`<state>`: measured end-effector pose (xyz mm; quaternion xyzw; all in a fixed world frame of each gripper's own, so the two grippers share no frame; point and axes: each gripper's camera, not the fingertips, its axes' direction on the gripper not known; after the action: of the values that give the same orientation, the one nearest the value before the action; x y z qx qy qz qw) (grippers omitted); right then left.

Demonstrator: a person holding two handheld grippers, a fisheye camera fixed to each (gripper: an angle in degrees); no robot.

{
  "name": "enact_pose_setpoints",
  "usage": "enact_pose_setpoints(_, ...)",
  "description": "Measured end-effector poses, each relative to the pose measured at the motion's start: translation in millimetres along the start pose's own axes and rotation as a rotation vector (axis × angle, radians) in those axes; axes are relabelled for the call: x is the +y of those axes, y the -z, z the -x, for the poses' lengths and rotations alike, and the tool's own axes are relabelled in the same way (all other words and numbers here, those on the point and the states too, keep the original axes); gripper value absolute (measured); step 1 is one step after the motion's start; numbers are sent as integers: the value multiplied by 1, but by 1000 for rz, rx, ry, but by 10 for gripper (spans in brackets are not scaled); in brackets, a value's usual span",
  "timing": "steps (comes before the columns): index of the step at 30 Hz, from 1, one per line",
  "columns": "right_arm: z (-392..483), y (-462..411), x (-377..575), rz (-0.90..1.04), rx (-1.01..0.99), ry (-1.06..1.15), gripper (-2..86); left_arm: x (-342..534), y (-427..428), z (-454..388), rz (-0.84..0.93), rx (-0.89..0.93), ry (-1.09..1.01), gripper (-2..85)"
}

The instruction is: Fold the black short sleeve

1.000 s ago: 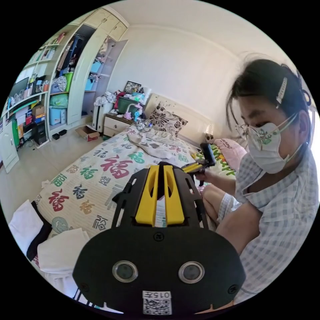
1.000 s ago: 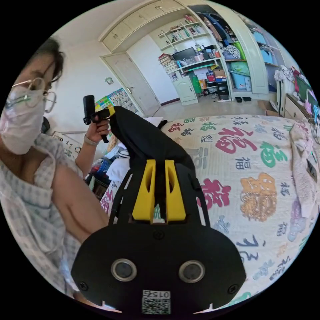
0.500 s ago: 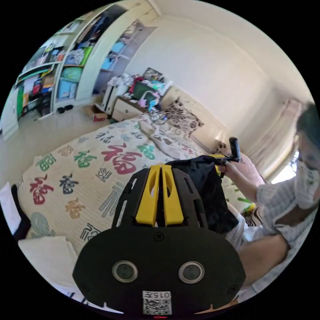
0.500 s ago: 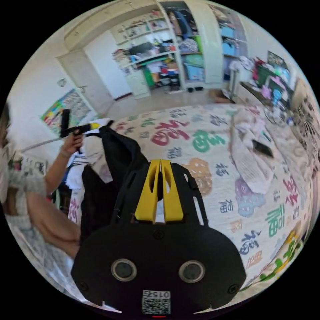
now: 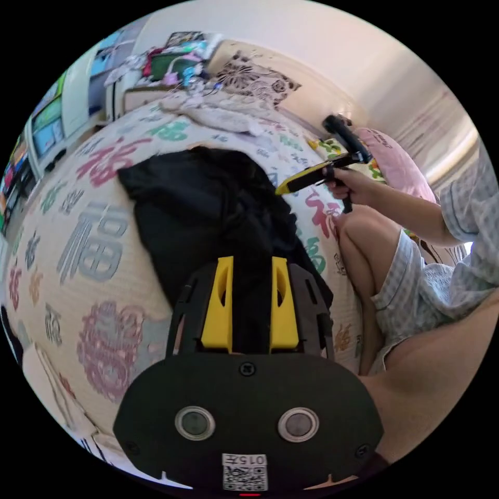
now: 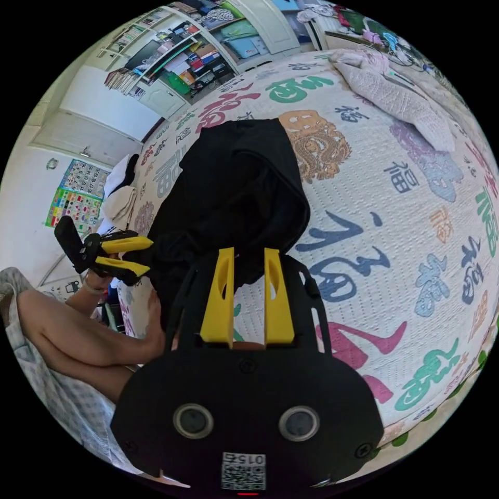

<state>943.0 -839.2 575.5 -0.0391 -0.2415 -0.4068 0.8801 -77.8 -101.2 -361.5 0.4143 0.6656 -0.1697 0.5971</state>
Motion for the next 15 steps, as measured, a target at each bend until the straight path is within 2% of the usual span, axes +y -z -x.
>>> enact_pose_setpoints(1,0,1,0,5,-13,-3,86,-7,-5,-4,-4,-1,-26,102)
enact_pose_setpoints(4,2,10,0,24,-63,11,81,-36,-48,-12,168,-141,-134,56)
enact_pose_setpoints(5,4,19,1,9,-67,22,80,-42,-57,-3,204,-116,-109,40)
enact_pose_setpoints(7,6,35,3,-19,-57,32,78,-43,-49,17,163,19,-61,28)
enact_pose_setpoints(10,4,62,13,-76,-59,8,74,-23,-8,66,-47,143,160,18)
enact_pose_setpoints(11,1,72,19,-103,-69,-10,73,-7,17,88,-172,162,272,17)
enact_pose_setpoints(13,-1,85,27,-132,-87,-29,71,31,58,118,-384,155,457,16)
enact_pose_setpoints(15,0,96,35,-147,-109,-35,70,91,100,144,-596,74,685,20)
